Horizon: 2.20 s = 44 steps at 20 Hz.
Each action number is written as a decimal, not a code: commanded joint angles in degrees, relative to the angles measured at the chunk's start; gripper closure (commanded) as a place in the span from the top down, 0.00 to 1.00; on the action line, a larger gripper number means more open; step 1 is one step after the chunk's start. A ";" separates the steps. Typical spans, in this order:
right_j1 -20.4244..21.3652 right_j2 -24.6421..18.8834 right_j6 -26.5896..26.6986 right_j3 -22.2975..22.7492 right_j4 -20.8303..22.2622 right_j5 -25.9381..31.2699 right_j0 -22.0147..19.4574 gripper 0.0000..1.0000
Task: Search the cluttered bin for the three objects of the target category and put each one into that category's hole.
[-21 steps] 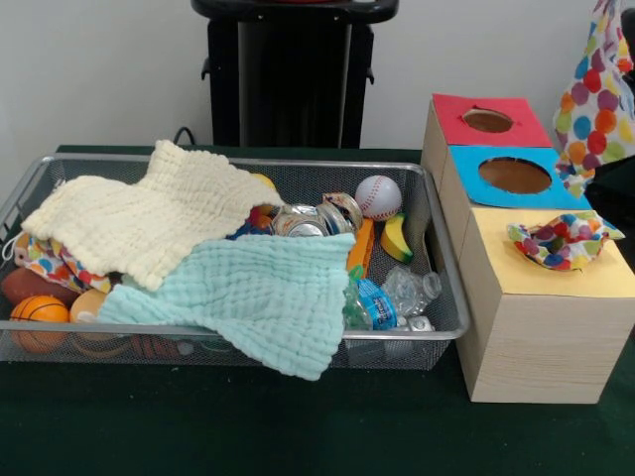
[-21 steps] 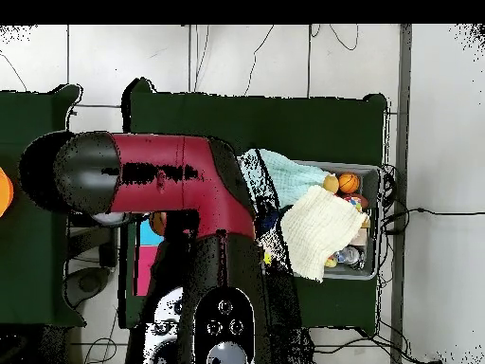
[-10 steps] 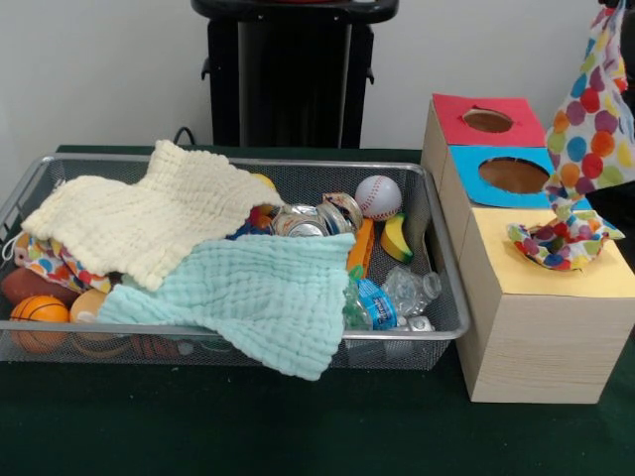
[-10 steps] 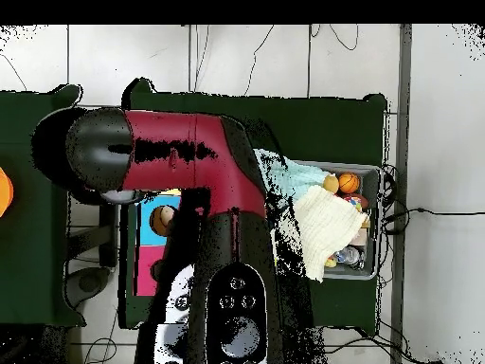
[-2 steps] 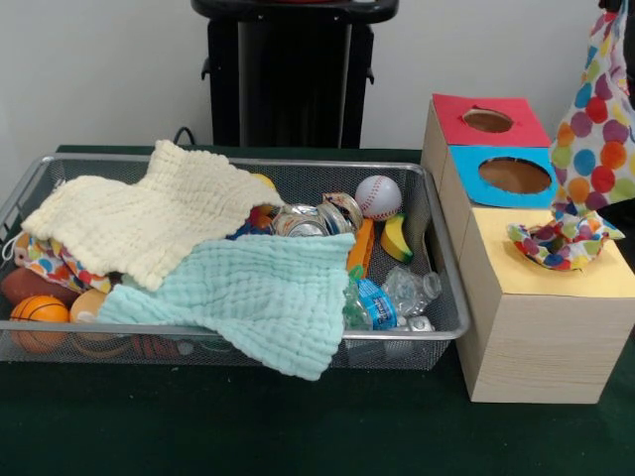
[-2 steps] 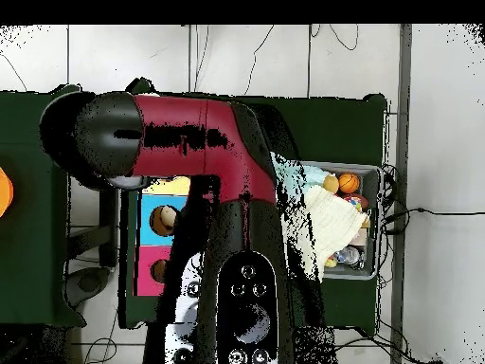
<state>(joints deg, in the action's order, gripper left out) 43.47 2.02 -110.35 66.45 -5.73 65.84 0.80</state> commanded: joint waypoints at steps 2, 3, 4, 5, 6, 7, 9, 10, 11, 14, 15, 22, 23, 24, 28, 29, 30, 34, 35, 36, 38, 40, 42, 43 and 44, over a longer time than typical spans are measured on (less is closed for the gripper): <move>-4.89 -2.62 -1.64 -2.15 3.35 3.69 -1.99 0.00; -5.54 -2.55 -0.74 -1.88 3.89 3.19 -2.30 0.00; -5.75 -2.55 -0.08 -1.20 4.10 2.55 -2.48 0.00; -6.22 -2.67 0.41 0.27 4.08 0.53 -2.88 0.00; -6.46 -2.86 0.87 1.22 4.08 -1.10 -3.09 0.00; -6.60 -3.09 1.26 2.15 4.08 -2.89 -3.33 0.00; -6.91 -3.42 1.77 3.50 4.14 -5.59 -3.68 0.00; -7.04 -3.47 1.70 3.37 4.18 -5.68 -3.62 0.00; -7.18 -3.49 1.56 3.47 4.19 -5.96 -3.52 0.00; -7.39 -3.17 0.62 3.51 4.64 -6.18 -2.91 0.00; -7.36 -3.17 0.47 3.99 4.76 -6.64 -2.86 0.00; -6.77 -3.26 0.12 7.65 4.86 -10.64 -2.87 0.00; -6.65 -3.11 -0.45 7.91 4.77 -10.73 -2.54 0.00; -6.53 -2.97 -1.02 8.16 4.68 -10.82 -2.21 0.00; -5.08 -1.72 -4.16 6.47 4.10 -5.68 -0.25 0.00; -4.48 -1.29 -5.32 5.92 3.82 -3.88 0.37 0.00; -3.93 -0.99 -5.90 5.74 3.64 -2.72 0.77 0.00; -1.68 0.13 -8.20 4.43 2.58 2.83 2.31 0.00; -0.84 0.36 -8.31 4.43 2.36 4.14 2.52 0.00; -0.14 0.56 -8.54 4.55 2.12 5.10 2.72 0.00; 0.94 0.93 -8.83 4.76 1.88 6.41 3.04 0.00; 1.82 1.11 -9.20 5.49 1.54 6.75 3.28 0.00; 2.53 1.39 -9.88 7.07 1.25 5.60 3.76 0.00; 2.79 1.49 -10.15 7.86 1.16 4.91 4.01 0.00; 2.95 1.56 -10.16 8.90 1.06 3.76 4.20 0.00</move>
<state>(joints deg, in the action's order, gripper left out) 44.40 3.12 -110.35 66.58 -3.97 66.39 5.11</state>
